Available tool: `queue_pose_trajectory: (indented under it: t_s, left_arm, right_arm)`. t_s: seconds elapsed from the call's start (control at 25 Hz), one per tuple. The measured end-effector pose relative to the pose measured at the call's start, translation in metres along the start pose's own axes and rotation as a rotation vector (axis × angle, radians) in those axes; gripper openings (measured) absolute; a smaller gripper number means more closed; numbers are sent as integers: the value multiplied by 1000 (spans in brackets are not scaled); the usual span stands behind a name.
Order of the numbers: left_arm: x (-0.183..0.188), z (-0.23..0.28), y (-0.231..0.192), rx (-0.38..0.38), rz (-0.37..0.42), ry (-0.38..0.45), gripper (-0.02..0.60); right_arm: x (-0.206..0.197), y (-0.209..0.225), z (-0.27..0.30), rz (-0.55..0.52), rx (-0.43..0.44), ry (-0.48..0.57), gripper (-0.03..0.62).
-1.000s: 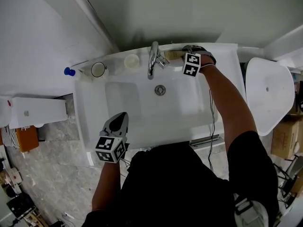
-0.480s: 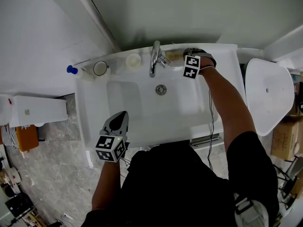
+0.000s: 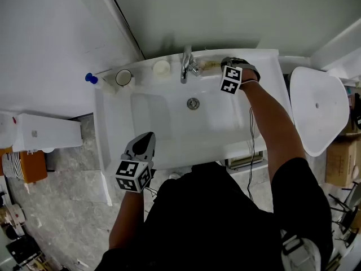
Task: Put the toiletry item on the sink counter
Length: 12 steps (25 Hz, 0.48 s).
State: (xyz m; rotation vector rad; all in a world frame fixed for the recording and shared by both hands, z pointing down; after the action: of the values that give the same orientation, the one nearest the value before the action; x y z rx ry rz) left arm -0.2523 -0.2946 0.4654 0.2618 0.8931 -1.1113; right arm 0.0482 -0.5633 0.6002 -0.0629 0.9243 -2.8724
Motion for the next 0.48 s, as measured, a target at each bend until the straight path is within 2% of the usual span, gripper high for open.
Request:
queue_pose_trajectory:
  t_s: [0.48]
  left_arm:
    - [-25,-40,13,-51,42,34,-3]
  right_arm:
    - [-26,-32,-64,97,-57,-60,9]
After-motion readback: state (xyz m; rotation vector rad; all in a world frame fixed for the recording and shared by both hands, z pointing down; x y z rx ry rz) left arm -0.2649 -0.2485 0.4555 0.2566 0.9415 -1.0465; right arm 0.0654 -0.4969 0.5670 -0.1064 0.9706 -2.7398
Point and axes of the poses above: the fingertips, and each gripper's own axes: z forward along the fingers, y to its right, x out of its top, the point moved 2 cm from there along -z, backward along the fingers, and after that the axes turned 8 degrees about -y, right-handed, at the moved point
